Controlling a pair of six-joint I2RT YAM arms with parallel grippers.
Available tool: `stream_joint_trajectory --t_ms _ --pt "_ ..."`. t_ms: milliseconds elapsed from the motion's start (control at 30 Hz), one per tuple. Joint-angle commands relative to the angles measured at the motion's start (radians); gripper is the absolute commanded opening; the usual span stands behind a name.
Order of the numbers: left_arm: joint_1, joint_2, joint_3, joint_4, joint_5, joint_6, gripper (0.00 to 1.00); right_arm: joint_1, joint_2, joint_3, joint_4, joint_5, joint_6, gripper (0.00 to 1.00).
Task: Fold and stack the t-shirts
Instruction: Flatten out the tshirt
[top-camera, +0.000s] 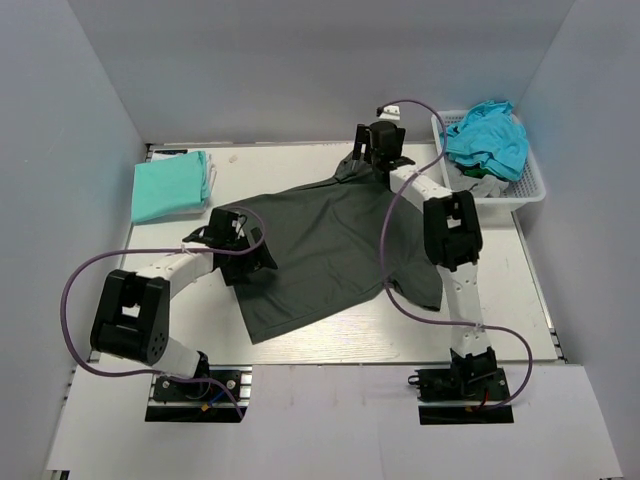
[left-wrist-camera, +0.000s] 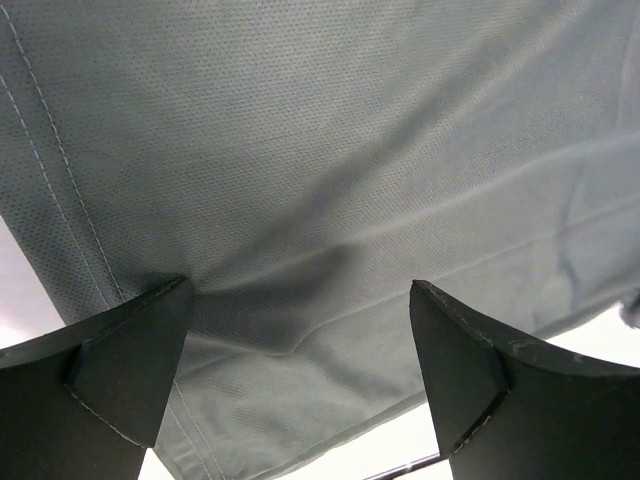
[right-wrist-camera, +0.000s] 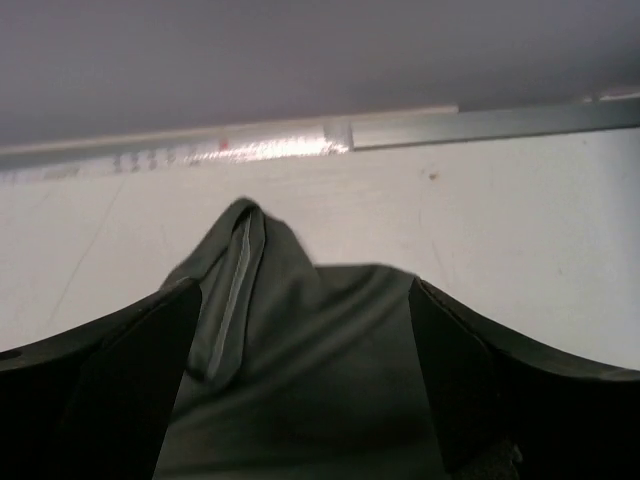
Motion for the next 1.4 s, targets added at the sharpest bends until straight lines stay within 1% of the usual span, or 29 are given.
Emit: stream_joint_trajectory --t_ms 0,33,67,100,133,167,200,233,267,300,333,400,467,567,600,633,667,767,800,867,900,967,1000,1033,1067,1100,1267,1300,1367 --pt "0.002 -0.05 0.008 -0.094 -0.078 0.025 1.0 0.013 -0.233 -0.106 0.003 -0.092 0.007 0.9" --pt "0.002 -0.073 0.02 -0.104 -0.078 0.025 1.0 0.011 -0.306 -0.152 -0.054 -0.093 0.013 0.9" --pt "0.002 -0.085 0.043 -0.104 -0.087 0.025 1.0 0.014 -0.331 -0.204 -0.109 -0.096 0.016 0.9" --pt "0.002 -0.094 0.055 -0.104 -0.087 0.025 1.0 0.011 -0.35 -0.237 -0.123 -0.105 0.013 0.9" --pt "0.002 -0.114 0.069 -0.113 -0.087 0.025 1.0 0.016 -0.433 -0.307 -0.128 -0.115 0.016 0.9" --pt "0.002 -0.123 0.092 -0.113 -0.087 0.025 1.0 0.011 -0.463 -0.384 -0.163 -0.149 0.022 0.9" --pt "0.002 -0.124 0.105 -0.126 -0.087 0.025 1.0 0.011 -0.512 -0.416 -0.186 -0.177 0.033 0.9" --pt "0.002 -0.134 0.115 -0.126 -0.102 0.025 1.0 0.011 -0.534 -0.515 -0.201 -0.181 0.056 0.9" --pt "0.002 -0.148 0.125 -0.141 -0.113 0.025 1.0 0.01 -0.602 -0.548 -0.22 -0.18 0.065 0.9" --pt "0.002 -0.148 0.138 -0.159 -0.125 0.025 1.0 0.008 -0.629 -0.583 -0.256 -0.178 0.082 0.9" --pt "0.002 -0.148 0.151 -0.169 -0.156 0.025 1.0 0.011 -0.673 -0.693 -0.26 -0.175 0.099 0.9" --pt "0.002 -0.157 0.169 -0.192 -0.212 0.016 1.0 0.008 -0.732 -0.752 -0.283 -0.183 0.125 0.9" --pt "0.002 -0.13 0.203 -0.192 -0.231 0.016 1.0 0.005 -0.78 -0.83 -0.309 -0.195 0.131 0.9" --pt "0.002 -0.033 0.273 -0.179 -0.257 0.016 1.0 0.007 -0.819 -0.909 -0.344 -0.212 0.143 0.9" --pt "0.002 -0.001 0.295 -0.169 -0.286 0.016 1.0 0.005 -0.825 -0.921 -0.346 -0.206 0.149 0.9" --pt "0.002 0.034 0.34 -0.16 -0.298 0.016 1.0 0.002 -0.837 -0.933 -0.349 -0.2 0.155 0.9" --pt "0.012 0.11 0.365 -0.159 -0.299 0.016 1.0 0.002 -0.847 -0.965 -0.356 -0.191 0.162 0.9" --pt "0.022 0.223 0.468 -0.159 -0.331 0.025 1.0 0.001 -0.861 -1.005 -0.363 -0.2 0.177 0.9" --pt "0.022 0.296 0.493 -0.159 -0.367 0.025 1.0 -0.004 -0.862 -1.024 -0.363 -0.203 0.18 0.9" --pt "0.022 0.372 0.574 -0.178 -0.383 0.034 1.0 -0.009 -0.862 -1.053 -0.369 -0.234 0.195 0.9" --pt "0.022 0.445 0.635 -0.187 -0.404 0.034 1.0 -0.009 -0.856 -1.068 -0.367 -0.241 0.194 0.9" --pt "0.022 0.517 0.704 -0.228 -0.441 0.043 1.0 -0.013 -0.854 -1.09 -0.366 -0.249 0.197 0.9" --pt "0.022 0.581 0.767 -0.239 -0.452 0.043 1.0 -0.016 -0.851 -1.102 -0.369 -0.247 0.195 0.9" --pt "0.022 0.582 0.801 -0.251 -0.452 0.043 1.0 -0.019 -0.851 -1.105 -0.369 -0.244 0.197 0.9" --pt "0.022 0.641 0.831 -0.274 -0.467 0.052 1.0 -0.022 -0.845 -1.105 -0.379 -0.244 0.197 0.9" --pt "0.022 0.668 0.882 -0.275 -0.478 0.053 1.0 -0.025 -0.844 -1.107 -0.381 -0.241 0.195 0.9" --pt "0.031 0.789 1.011 -0.275 -0.466 0.111 1.0 -0.033 -0.824 -1.122 -0.406 -0.263 0.197 0.9" --pt "0.031 0.826 1.063 -0.287 -0.455 0.111 1.0 -0.032 -0.822 -1.125 -0.415 -0.267 0.205 0.9" --pt "0.031 0.86 1.114 -0.299 -0.455 0.131 1.0 -0.036 -0.815 -1.144 -0.416 -0.283 0.203 0.9"
